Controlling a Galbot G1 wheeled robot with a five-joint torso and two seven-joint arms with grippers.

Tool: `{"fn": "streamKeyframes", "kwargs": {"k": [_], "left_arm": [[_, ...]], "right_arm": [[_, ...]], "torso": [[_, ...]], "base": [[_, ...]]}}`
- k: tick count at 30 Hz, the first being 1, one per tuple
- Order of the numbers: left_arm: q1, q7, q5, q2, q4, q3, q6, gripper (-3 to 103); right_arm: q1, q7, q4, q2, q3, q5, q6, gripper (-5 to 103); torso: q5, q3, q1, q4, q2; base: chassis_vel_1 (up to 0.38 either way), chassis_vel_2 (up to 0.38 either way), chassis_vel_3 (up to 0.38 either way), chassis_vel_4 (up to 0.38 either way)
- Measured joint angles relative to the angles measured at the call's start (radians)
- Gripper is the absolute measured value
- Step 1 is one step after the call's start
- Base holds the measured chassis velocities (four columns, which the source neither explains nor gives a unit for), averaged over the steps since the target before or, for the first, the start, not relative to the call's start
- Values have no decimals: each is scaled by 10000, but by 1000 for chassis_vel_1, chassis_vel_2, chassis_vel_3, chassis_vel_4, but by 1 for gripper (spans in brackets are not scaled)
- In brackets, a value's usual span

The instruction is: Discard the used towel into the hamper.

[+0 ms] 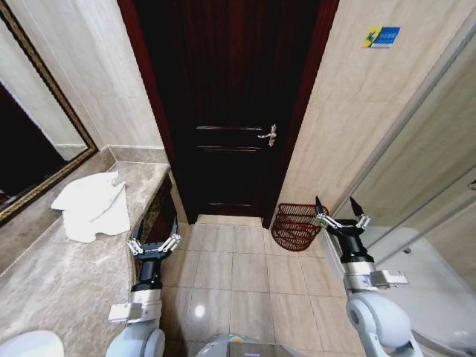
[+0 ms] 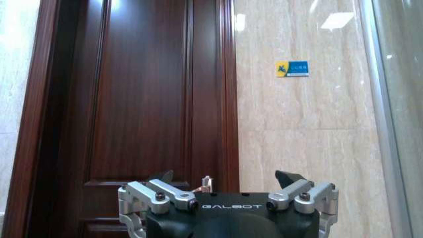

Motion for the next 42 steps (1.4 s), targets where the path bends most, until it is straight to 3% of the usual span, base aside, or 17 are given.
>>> {"fn": "streamKeyframes", "kwargs": {"k": [9, 11, 14, 42], "left_arm": [[32, -101, -70, 0, -149, -102, 184, 97], [74, 340, 231, 0, -133, -262, 12, 94], [100, 417, 317, 0, -128, -268, -67, 97], [125, 132, 62, 1, -297, -151, -242, 97]], "right_arm": [[-30, -94, 9, -31, 16, 85, 29, 100], [-73, -110, 51, 20, 7, 97, 80, 100], [-173, -122, 109, 80, 39, 98, 130, 100], [-345, -198, 249, 174, 36, 75, 251, 100]], "torso": [[0, 0, 0, 0, 0], [0, -1, -1, 0, 1], [1, -2, -4, 0, 3], [-2, -1, 0, 1, 0]], "base": [[0, 0, 0, 0], [0, 0, 0, 0], [-68, 55, 62, -69], [-107, 109, 114, -117]]}}
